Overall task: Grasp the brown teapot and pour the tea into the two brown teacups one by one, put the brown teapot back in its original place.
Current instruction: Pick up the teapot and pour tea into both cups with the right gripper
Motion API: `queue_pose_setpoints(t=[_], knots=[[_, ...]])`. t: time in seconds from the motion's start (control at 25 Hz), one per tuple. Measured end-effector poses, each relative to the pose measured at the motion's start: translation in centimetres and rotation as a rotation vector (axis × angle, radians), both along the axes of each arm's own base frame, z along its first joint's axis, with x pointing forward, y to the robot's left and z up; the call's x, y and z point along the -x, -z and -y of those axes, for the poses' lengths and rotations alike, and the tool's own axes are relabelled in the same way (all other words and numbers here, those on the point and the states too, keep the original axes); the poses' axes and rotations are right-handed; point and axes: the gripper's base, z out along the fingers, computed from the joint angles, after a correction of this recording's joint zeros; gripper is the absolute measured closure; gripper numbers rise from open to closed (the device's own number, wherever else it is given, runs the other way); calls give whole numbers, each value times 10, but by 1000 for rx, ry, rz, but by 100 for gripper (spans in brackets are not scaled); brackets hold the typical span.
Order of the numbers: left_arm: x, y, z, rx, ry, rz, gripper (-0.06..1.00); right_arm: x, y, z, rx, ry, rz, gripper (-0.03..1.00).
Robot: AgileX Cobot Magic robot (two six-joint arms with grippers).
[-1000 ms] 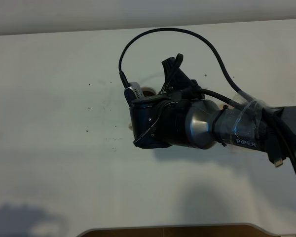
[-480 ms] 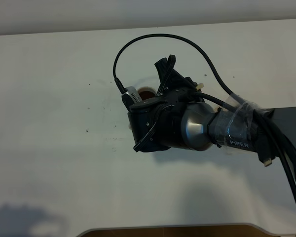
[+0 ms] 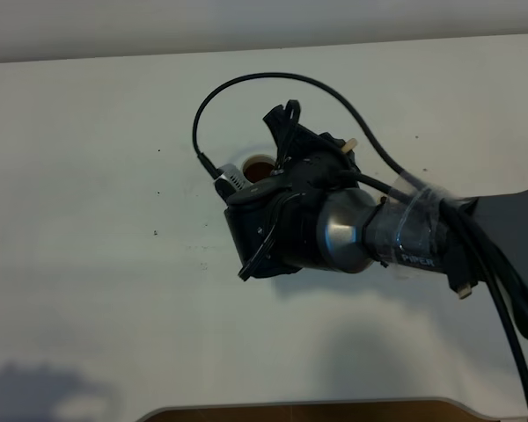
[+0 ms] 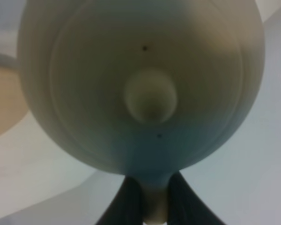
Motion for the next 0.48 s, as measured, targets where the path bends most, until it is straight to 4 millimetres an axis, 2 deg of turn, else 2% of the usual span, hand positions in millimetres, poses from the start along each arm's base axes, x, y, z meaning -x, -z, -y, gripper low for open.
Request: queue_pose_setpoints(t=[0.48], knots=[[0, 0, 0, 0, 0, -1, 58, -1, -3, -8, 57, -107, 33, 87]])
